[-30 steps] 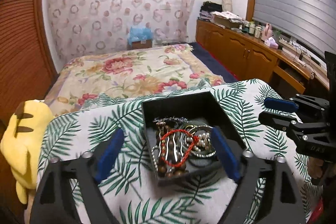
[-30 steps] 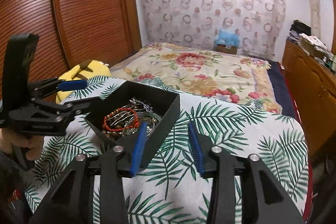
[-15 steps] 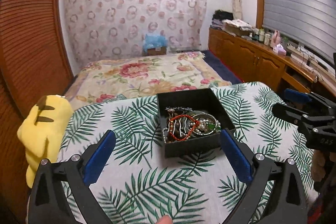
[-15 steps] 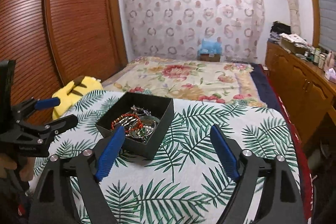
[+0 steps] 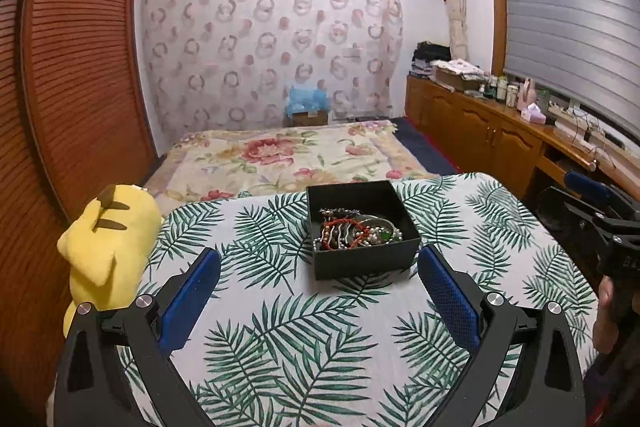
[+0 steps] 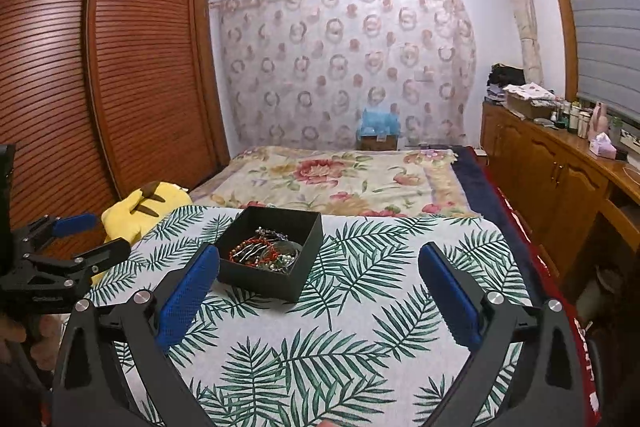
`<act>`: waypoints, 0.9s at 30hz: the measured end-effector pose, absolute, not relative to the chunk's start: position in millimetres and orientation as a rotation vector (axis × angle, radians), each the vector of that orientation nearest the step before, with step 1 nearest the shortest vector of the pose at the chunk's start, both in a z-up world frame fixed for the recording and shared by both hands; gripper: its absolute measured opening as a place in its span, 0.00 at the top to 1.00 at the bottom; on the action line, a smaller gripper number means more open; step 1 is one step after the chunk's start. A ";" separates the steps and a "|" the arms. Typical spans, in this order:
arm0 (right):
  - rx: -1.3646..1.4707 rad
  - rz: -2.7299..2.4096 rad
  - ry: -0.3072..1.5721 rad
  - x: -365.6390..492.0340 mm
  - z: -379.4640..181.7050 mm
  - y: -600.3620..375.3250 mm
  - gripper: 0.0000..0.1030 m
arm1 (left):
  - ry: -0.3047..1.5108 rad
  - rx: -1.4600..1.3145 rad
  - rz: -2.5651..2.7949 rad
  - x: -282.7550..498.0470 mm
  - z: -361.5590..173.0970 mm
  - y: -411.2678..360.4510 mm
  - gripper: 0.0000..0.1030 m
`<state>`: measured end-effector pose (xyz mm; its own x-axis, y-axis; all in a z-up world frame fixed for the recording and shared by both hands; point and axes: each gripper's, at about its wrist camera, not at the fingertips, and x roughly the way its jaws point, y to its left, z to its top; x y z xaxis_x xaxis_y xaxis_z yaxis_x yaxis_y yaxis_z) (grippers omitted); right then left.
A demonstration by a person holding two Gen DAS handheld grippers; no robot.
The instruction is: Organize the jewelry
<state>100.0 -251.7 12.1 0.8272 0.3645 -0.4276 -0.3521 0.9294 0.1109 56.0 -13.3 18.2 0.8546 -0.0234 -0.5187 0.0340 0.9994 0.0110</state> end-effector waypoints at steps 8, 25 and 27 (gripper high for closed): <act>0.031 0.363 0.457 91.8 8.2 -255.9 0.02 | 0.542 0.012 -0.020 50.7 15.5 -12.2 0.08; 0.028 0.355 0.463 90.2 0.4 -254.9 0.02 | 0.541 0.006 -0.021 48.6 14.4 -11.0 0.08; 0.028 0.356 0.465 90.4 0.5 -255.0 0.02 | 0.541 0.006 -0.020 48.7 14.4 -10.9 0.08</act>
<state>90.4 -255.0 0.5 0.8336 0.3421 -0.4338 -0.3295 0.9381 0.1066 48.7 -10.9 14.4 0.8572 -0.0178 -0.5146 0.0211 0.9998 0.0005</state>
